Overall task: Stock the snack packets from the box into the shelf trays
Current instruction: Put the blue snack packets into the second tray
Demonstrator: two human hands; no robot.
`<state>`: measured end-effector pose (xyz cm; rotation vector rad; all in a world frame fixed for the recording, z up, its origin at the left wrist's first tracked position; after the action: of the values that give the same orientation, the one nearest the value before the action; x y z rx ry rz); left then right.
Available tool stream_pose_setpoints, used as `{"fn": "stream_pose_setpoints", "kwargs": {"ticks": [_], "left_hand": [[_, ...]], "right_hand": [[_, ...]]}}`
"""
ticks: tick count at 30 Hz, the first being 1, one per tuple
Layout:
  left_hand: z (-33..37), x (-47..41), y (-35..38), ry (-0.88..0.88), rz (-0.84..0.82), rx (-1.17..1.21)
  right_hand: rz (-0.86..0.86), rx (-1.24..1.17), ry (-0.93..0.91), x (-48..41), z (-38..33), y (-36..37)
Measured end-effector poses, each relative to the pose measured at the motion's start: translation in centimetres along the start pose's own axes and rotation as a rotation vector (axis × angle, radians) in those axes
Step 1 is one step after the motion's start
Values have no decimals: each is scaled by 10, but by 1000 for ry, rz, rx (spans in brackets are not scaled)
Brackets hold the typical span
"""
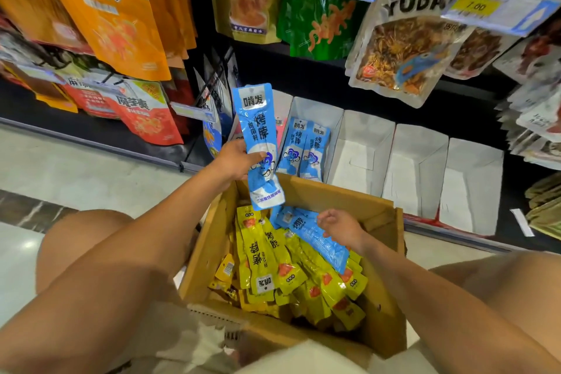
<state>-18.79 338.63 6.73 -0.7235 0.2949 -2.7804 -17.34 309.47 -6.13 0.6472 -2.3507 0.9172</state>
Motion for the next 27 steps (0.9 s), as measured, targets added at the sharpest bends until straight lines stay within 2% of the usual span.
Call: {"fn": "stream_pose_setpoints", "kwargs": {"ticks": [6,16,23,27], "left_hand": [[4,-17,-7,52,-5,-148],[1,-42,-16,-17,19,-257],[3,-42,-17,-9,12,-248],[3,-40,-20,-38,16,-265]], "right_hand": [[-123,391,83,-36,62,18],[-199,486,122,-76,70,49],[-184,625,144,-82,75,60],[-149,610,98,-82,81,61]]}}
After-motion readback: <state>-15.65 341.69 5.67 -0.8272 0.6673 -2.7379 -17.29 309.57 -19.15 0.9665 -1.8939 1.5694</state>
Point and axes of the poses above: each hand's wrist, its own x-axis away from the middle knuckle, its own y-axis out of the palm, z = x × y, the point moved 3 cm from there along -x, towards the middle knuckle, and after that the axes turned 1 degree about y, right-handed, at the moved point
